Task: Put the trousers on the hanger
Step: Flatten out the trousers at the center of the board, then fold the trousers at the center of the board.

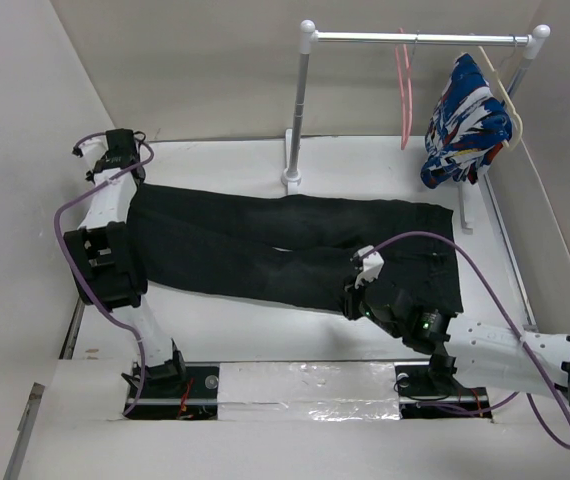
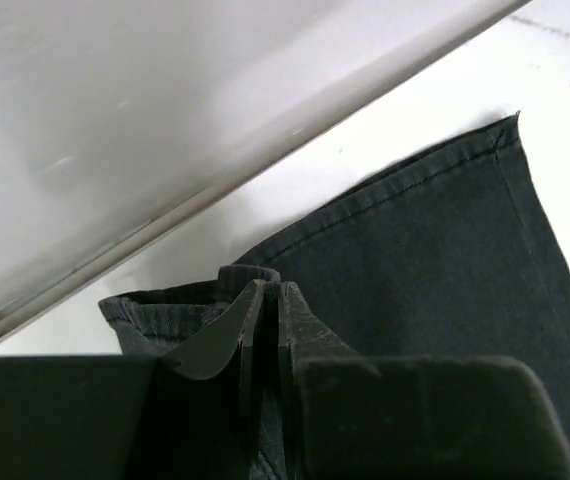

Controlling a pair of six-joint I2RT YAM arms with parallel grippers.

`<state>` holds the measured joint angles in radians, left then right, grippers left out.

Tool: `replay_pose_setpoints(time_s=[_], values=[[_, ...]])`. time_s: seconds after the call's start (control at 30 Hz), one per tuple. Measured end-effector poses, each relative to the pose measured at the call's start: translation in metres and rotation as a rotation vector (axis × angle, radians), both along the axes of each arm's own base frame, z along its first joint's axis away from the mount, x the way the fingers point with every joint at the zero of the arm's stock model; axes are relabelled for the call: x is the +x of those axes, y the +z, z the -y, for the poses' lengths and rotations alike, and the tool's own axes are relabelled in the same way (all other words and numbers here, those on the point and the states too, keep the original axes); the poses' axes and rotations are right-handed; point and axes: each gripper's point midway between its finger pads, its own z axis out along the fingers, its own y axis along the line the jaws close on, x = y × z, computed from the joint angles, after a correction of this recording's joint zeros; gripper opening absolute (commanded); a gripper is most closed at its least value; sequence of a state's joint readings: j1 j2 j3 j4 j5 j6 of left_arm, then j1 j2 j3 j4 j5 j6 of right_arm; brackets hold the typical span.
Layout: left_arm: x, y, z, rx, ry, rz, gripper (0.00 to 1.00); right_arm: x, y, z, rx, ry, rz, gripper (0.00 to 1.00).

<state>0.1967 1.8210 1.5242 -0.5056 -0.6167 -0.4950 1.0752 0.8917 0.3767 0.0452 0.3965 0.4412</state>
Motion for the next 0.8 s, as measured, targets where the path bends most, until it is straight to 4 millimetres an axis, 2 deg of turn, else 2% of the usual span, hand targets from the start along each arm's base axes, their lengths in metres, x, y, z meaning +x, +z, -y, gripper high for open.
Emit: replay_pose_setpoints(time_s=[0.07,0.13,0.2,0.33,0.47,0.6,0.7,0.73,0.8], values=[[0.005,-0.002,0.0,-0.003,-0.007,0.01,0.34,0.0,0.0,0.0,0.0,0.0,0.0,0.24],[0.006,-0.014,0.002,-0.015,-0.025,-0.007,0.53,0.0,0.0,0.0,0.0,0.0,0.0,0.24],[0.005,-0.023,0.004,-0.03,-0.033,-0.028,0.54,0.0,-0.001,-0.001,0.001,0.001,0.0,0.24],[-0.003,-0.038,0.008,-0.046,-0.04,-0.052,0.54,0.0,-0.008,-0.002,-0.019,0.007,-0.014,0.23],[-0.033,-0.048,0.018,-0.079,-0.046,-0.079,0.51,-0.001,-0.007,-0.002,-0.018,0.008,-0.015,0.24],[-0.068,-0.029,0.03,-0.134,-0.051,0.024,0.45,-0.001,-0.002,-0.002,-0.002,0.008,-0.006,0.18],[-0.099,-0.018,0.024,-0.183,-0.008,0.144,0.31,-0.002,0.001,-0.004,0.008,0.014,0.001,0.13],[-0.107,-0.02,0.023,-0.206,0.007,0.174,0.19,-0.003,0.002,-0.004,0.01,0.016,0.002,0.11],[-0.121,-0.035,0.021,-0.259,0.044,0.192,0.11,-0.002,0.002,-0.003,0.009,0.012,0.004,0.11]])
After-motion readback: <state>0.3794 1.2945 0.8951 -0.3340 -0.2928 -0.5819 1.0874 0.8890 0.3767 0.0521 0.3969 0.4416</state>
